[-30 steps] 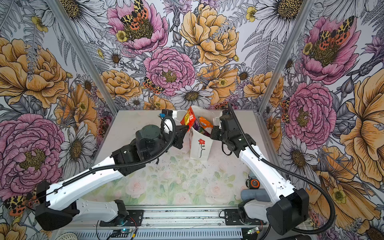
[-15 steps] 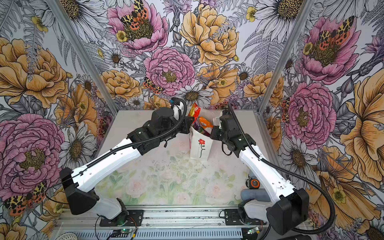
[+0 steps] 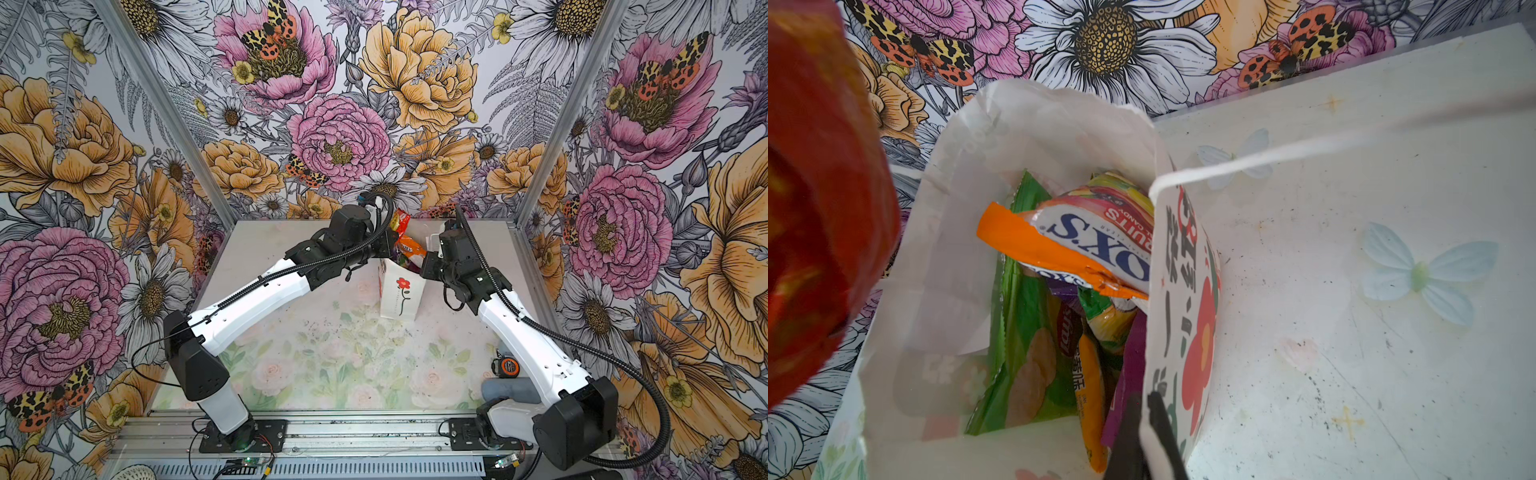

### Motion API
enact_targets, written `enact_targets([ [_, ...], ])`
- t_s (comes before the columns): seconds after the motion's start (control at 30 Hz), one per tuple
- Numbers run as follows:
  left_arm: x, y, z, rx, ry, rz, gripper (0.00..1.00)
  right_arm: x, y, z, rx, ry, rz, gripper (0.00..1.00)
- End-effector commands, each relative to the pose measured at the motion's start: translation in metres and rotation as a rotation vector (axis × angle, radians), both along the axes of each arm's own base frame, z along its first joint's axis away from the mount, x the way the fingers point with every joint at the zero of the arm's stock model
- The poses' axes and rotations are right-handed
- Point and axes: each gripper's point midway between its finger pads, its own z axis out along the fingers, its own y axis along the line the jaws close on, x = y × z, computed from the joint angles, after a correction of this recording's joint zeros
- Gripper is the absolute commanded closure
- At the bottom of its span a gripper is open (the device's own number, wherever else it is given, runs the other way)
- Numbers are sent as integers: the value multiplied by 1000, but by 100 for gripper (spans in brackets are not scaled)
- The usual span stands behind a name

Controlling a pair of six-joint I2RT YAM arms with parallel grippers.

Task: Place the snacks into the paper bag

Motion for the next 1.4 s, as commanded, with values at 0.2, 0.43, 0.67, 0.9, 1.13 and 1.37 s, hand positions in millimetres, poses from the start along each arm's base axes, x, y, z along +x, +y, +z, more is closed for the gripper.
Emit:
enact_targets([
  [0.2, 18, -4, -2, -30, 58, -20, 100, -2, 4, 41, 52, -113, 17, 100],
  [0.43, 16, -3, -4, -10, 47, -33, 84, -2, 6, 42, 57, -112, 23, 100],
  [0.67, 7, 18, 15, 34, -14, 28, 52, -2, 7, 42, 59, -113, 25, 100],
  [0.9, 1, 37, 26, 58, -32, 72, 42, -1, 7, 44, 58, -115, 26, 100],
  [1.13, 6, 76, 20, 112, 10, 233, 35, 0, 8, 45, 58, -117, 28, 100],
  [1.37, 16, 82, 3, 95, 75, 238, 32, 2, 9, 44, 60, -112, 30, 100],
])
